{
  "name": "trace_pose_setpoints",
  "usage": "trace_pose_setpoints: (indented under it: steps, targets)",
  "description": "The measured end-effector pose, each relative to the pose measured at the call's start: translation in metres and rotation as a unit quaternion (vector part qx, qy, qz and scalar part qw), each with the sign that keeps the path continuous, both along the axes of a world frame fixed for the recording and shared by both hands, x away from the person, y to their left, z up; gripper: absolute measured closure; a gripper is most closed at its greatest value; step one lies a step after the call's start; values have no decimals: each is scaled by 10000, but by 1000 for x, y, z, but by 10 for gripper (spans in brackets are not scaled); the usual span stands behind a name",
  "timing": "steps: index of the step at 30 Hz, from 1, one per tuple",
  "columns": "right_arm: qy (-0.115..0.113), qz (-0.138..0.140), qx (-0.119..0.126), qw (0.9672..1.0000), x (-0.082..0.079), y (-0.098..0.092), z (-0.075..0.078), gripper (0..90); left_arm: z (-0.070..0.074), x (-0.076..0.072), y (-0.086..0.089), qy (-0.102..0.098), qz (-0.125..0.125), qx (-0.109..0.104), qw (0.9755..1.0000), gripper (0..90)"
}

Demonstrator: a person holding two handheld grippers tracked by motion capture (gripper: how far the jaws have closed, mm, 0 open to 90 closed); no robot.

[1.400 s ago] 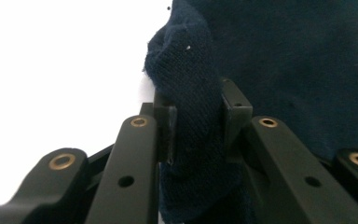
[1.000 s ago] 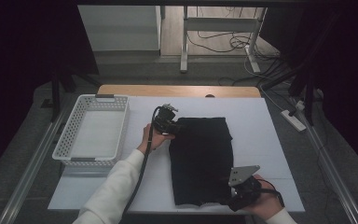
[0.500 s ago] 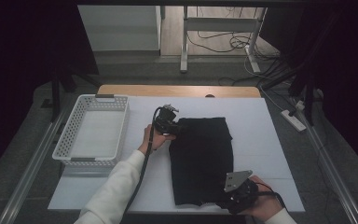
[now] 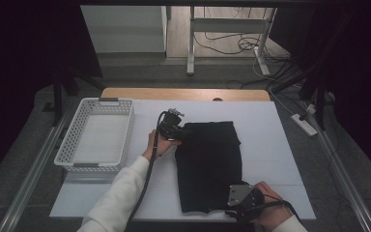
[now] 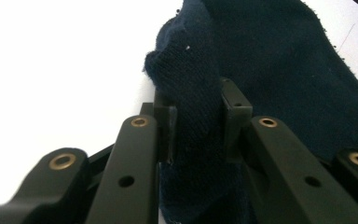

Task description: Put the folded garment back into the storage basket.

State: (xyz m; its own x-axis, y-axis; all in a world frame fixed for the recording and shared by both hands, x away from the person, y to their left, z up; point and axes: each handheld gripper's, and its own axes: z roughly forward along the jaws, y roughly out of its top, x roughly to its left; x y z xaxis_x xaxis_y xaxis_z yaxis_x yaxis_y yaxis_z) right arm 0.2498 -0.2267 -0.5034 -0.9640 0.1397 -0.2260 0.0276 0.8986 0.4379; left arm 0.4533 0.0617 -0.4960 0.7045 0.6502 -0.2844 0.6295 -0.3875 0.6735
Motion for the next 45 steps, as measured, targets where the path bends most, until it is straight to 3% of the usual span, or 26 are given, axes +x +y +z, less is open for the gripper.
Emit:
trace_pose_setpoints:
  steps: [9, 13, 17, 23, 27, 32, 37, 42, 45]
  targets:
    - [-221, 27, -64, 9997, 1, 3, 0, 390, 0, 0, 0, -8, 0, -5, 10000, 721]
    - [-518, 39, -80, 9986, 2, 2, -1, 565, 1, -1, 0, -13, 0, -12, 10000, 721]
    - [-743, 83, -140, 9971, 4, 3, -2, 677, 1, -1, 1, -12, 11, -25, 10000, 721]
    - [-626, -76, -22, 9980, 7, 2, 1, 737, 1, 0, 3, -9, 14, -33, 10000, 721]
    - [-474, -258, 182, 9984, 11, -1, 4, 749, 2, 0, 4, -10, 31, -104, 9999, 721]
    - [-224, -486, 620, 9966, 16, -6, 7, 756, 5, 0, 9, -73, 78, -229, 9997, 723]
    - [-71, -676, 1243, 9899, 18, -10, 14, 759, 14, -5, 11, -306, 73, -403, 9987, 730]
    - [42, -760, 1639, 9835, 19, -13, 19, 760, 25, -8, 9, -440, 11, -455, 9980, 734]
    - [66, -783, 1751, 9814, 20, -14, 21, 760, 30, -10, 9, -486, -15, -505, 9975, 736]
